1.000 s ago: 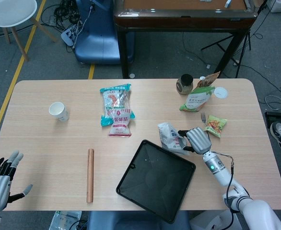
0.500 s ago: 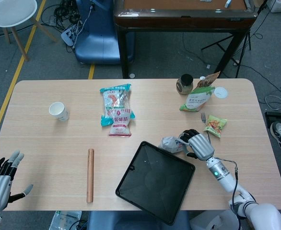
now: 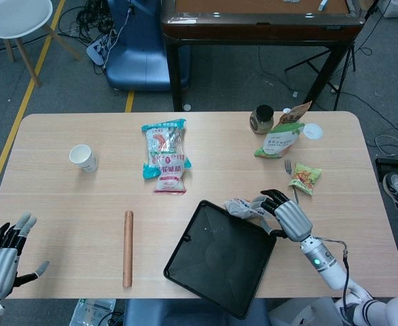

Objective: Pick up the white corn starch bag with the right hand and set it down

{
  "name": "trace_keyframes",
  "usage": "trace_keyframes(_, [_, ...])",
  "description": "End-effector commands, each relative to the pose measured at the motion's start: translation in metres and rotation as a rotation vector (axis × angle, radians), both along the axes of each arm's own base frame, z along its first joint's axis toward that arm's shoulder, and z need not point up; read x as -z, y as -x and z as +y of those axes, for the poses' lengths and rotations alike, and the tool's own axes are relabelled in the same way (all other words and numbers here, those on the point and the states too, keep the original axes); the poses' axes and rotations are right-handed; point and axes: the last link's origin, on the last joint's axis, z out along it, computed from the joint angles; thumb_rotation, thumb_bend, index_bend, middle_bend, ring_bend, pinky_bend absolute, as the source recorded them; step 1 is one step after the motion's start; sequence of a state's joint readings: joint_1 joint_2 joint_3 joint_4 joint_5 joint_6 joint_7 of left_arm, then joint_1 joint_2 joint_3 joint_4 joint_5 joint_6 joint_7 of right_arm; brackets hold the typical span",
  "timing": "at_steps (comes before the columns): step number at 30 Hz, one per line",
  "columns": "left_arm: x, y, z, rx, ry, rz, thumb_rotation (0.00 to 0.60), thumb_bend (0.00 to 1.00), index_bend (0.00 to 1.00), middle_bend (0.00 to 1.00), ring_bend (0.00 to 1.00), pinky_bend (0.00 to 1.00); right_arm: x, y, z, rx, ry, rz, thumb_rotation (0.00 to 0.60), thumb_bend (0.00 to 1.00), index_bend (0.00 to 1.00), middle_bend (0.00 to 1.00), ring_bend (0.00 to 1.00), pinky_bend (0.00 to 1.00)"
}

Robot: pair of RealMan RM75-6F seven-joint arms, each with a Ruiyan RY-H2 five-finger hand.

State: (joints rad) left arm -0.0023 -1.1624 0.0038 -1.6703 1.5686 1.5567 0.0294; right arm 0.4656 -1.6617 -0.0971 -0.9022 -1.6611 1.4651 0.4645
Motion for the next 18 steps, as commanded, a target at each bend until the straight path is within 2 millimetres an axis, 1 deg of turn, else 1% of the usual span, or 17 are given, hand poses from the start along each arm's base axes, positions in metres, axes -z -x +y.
trace_keyframes(1, [-0.001,0.0,-0.001,-0.001,-0.003,0.001,0.6,0.19,0.06,0.05,0.11,0.01,-0.028,0.005,0.013,0.012,0.074,0.007,0.6,0.51,0.32,0.3,0.16,0.15])
trace_keyframes(5, [-0.003,0.0,-0.001,-0.001,-0.01,0.003,0.6,0.19,0.06,0.05,0.11,0.01,-0.057,0.011,0.021,0.047,0.141,0.045,0.6,0.51,0.32,0.3,0.17,0.15])
trace_keyframes(8, [-0.005,0.001,0.0,-0.003,-0.013,0.008,0.6,0.19,0.06,0.05,0.11,0.01,-0.082,0.015,0.029,0.085,0.196,0.107,0.6,0.51,0.32,0.32,0.22,0.19])
trace_keyframes(9, [-0.005,0.001,0.0,-0.005,-0.014,0.009,0.6,0.19,0.06,0.05,0.11,0.01,-0.093,0.017,0.033,0.105,0.229,0.139,0.6,0.51,0.33,0.33,0.24,0.22])
trace_keyframes(11, [-0.006,0.002,0.001,-0.007,-0.017,0.011,0.6,0.19,0.06,0.05,0.11,0.01,-0.109,0.019,0.04,0.139,0.271,0.187,0.6,0.51,0.34,0.4,0.34,0.36])
trace_keyframes(12, [-0.006,0.002,0.001,-0.007,-0.018,0.011,0.6,0.19,0.06,0.05,0.11,0.01,-0.116,0.02,0.044,0.164,0.287,0.209,0.6,0.51,0.36,0.42,0.38,0.41])
trace_keyframes(13, [-0.006,0.002,0.002,-0.006,-0.018,0.011,0.6,0.19,0.06,0.05,0.11,0.01,-0.125,0.022,0.049,0.2,0.301,0.238,0.6,0.51,0.4,0.45,0.44,0.48])
trace_keyframes(14, [-0.006,0.002,0.002,-0.006,-0.018,0.012,0.6,0.19,0.06,0.05,0.11,0.01,-0.131,0.023,0.053,0.226,0.307,0.257,0.6,0.51,0.43,0.49,0.47,0.52])
trace_keyframes(16, [-0.005,0.002,0.003,-0.005,-0.016,0.013,0.6,0.19,0.06,0.05,0.11,0.01,-0.144,0.026,0.06,0.28,0.32,0.285,0.6,0.51,0.46,0.53,0.5,0.54])
trace_keyframes(18, [-0.005,0.003,0.003,-0.003,-0.015,0.015,0.6,0.19,0.06,0.05,0.11,0.01,-0.152,0.028,0.066,0.318,0.325,0.297,0.6,0.51,0.46,0.53,0.49,0.54])
